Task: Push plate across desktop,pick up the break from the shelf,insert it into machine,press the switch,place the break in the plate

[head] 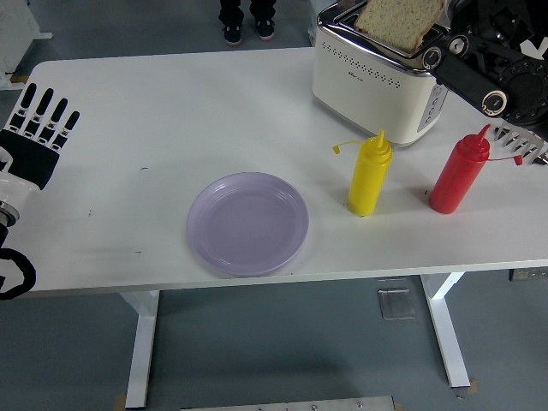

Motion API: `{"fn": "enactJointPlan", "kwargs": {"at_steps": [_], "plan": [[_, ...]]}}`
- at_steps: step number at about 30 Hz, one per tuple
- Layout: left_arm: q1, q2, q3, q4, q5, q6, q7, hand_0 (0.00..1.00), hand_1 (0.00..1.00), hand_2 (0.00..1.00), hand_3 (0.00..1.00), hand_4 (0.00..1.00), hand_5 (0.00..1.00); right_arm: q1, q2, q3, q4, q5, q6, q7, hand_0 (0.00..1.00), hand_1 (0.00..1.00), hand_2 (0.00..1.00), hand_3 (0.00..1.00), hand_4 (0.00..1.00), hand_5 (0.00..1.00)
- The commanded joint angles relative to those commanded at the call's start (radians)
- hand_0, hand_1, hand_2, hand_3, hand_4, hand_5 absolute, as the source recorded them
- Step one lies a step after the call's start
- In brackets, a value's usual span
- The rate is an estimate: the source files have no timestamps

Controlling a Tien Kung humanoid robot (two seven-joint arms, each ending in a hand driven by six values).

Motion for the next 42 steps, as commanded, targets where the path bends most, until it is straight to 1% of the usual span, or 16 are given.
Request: {"fn": "enactJointPlan", "kwargs": {"at_steps": [6,15,19,24,33,42], "plan": [[-0.005,-0.003,0.021,-0.01,-0.042,-0.002,0.01,0.811,0.757,0.713,0.686,0.816,0.998,0.003,0.01,-0.016,-0.027,-0.022,-0.008,0.007,0.418,0.486,0.485,0.422,0.112,0.002],[-0.007,-0.005,0.044,-0.011,-0.046,-0.002,0.009,0.811,0.758,0.712,0.685,0.817,0.998,0.01,0.0,-0.008,-0.035,-0.028,-0.016,0.01,0.416,0.485,0.487,0.421,0.117,0.002],[-0.007,-0.005,0.049,-0.01,-0.047,-0.001,0.008,0.811,0.758,0.712,0.685,0.817,0.998,0.01,-0.006,-0.002,-0.031,-0.027,-0.016,0.009,0.416,0.485,0.487,0.421,0.117,0.002],[-0.006,-0.005,0.053,-0.01,-0.048,-0.001,0.008,0.811,0.757,0.711,0.685,0.816,0.998,0.009,-0.003,-0.011,-0.023,-0.017,-0.014,0.009,0.417,0.486,0.486,0.422,0.119,0.002],[-0.005,-0.003,0.041,-0.016,-0.066,-0.003,0.016,0.808,0.757,0.711,0.685,0.816,0.998,0.007,0.009,-0.034,0.009,-0.019,-0.005,0.008,0.417,0.486,0.487,0.422,0.118,0.002],[-0.004,-0.001,0.033,-0.023,-0.098,-0.005,0.033,0.807,0.756,0.711,0.686,0.816,0.998,0.014,0.03,-0.058,0.007,-0.018,0.008,0.011,0.423,0.489,0.492,0.442,0.131,0.002]]}}
